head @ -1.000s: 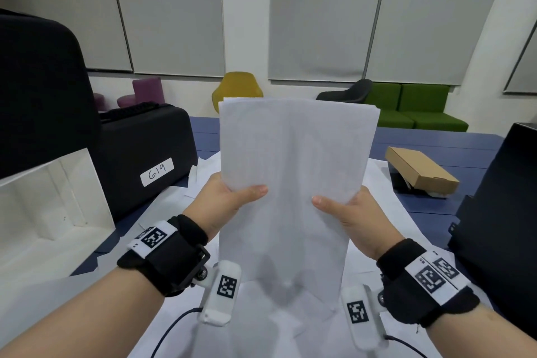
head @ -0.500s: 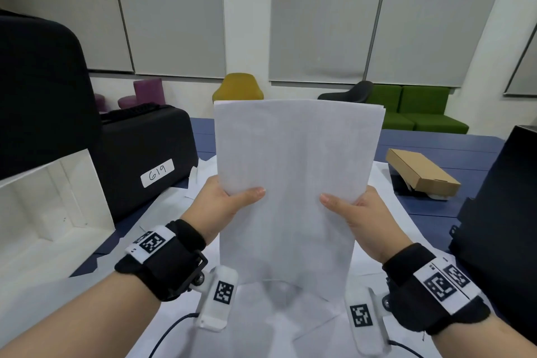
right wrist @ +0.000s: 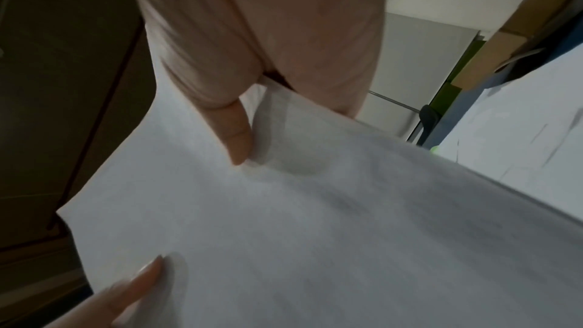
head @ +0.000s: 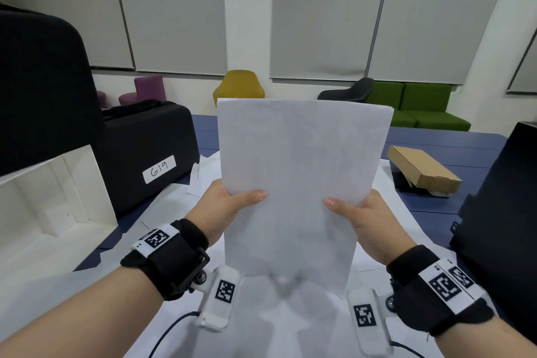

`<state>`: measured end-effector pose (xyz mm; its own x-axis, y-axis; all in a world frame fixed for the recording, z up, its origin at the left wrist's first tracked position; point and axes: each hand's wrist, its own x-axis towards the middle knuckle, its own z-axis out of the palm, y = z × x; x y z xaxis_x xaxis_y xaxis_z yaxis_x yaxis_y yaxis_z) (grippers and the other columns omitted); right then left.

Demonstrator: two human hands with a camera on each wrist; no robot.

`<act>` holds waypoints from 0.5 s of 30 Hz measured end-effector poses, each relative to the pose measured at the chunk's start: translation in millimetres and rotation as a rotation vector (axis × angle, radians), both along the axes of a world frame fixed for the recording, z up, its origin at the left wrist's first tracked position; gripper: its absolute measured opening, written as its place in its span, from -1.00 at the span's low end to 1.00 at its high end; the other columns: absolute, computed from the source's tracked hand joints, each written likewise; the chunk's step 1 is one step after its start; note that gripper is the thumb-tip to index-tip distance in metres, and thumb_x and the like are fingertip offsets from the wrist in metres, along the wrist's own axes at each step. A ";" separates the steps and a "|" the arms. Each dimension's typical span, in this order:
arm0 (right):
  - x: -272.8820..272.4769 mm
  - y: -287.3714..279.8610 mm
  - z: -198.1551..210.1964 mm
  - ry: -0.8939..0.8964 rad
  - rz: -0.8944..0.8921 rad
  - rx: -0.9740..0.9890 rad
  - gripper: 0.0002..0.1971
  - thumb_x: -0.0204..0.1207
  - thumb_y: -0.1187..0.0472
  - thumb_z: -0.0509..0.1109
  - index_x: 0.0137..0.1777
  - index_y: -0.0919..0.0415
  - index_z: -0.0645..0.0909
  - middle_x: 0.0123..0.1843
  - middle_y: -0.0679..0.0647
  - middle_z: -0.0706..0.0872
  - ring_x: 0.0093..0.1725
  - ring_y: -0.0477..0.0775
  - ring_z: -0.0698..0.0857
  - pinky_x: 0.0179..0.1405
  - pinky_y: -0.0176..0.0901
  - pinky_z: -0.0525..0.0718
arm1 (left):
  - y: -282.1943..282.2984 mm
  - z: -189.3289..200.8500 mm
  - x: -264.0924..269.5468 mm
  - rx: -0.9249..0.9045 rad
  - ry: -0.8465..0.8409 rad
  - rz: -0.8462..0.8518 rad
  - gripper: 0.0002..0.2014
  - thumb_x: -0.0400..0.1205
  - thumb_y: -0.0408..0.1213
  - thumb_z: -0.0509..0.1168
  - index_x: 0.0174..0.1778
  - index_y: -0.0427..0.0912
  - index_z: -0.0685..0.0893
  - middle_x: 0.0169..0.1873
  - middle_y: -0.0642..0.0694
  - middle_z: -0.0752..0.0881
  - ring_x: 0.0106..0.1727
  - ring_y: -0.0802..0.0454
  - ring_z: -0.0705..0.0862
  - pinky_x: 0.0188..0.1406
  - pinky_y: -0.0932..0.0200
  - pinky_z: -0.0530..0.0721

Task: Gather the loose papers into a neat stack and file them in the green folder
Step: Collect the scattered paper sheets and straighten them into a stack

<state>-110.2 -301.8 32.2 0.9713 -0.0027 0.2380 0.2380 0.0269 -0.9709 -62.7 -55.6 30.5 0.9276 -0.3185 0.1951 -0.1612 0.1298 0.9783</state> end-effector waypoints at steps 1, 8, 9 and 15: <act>-0.1 0.7 -1.8 0.000 -0.013 -0.013 -0.76 0.57 0.44 0.35 0.13 0.20 0.73 0.09 0.10 0.84 0.11 0.12 0.81 0.08 -0.08 0.74 | 1.2 -2.2 -0.2 0.024 0.006 0.004 -0.50 0.37 -0.23 0.52 0.25 -0.23 0.72 0.17 -0.18 0.79 0.23 -0.17 0.75 0.29 -0.12 0.65; -1.2 -2.6 -11.0 0.004 -0.057 -0.071 -0.79 0.61 0.39 0.33 0.18 0.29 0.71 0.05 0.10 0.85 0.04 0.08 0.82 -0.11 -0.25 0.76 | 29.4 -23.4 4.1 0.412 -0.038 0.026 -0.81 0.60 -0.43 0.42 0.12 -0.23 0.77 0.03 -0.04 0.85 0.11 -0.04 0.80 0.18 0.10 0.74; -1.5 -3.1 -11.6 0.000 -0.067 -0.076 -0.80 0.62 0.39 0.33 0.17 0.28 0.71 0.04 0.09 0.85 0.03 0.07 0.83 -0.12 -0.26 0.76 | 38.7 -25.4 6.4 0.497 -0.046 0.026 -0.82 0.58 -0.38 0.45 0.09 -0.25 0.77 0.01 -0.04 0.85 0.09 -0.04 0.81 0.19 0.06 0.74; 9.1 -18.7 -14.0 -0.048 -0.200 -0.018 -0.82 0.60 0.36 0.36 0.13 0.20 0.72 0.04 0.07 0.85 0.04 0.07 0.82 -0.03 -0.19 0.79 | 114.7 -33.1 19.4 1.116 0.078 0.058 -0.63 0.41 -0.22 0.60 0.07 -0.02 0.64 0.03 0.05 0.69 0.07 0.09 0.68 0.08 0.26 0.65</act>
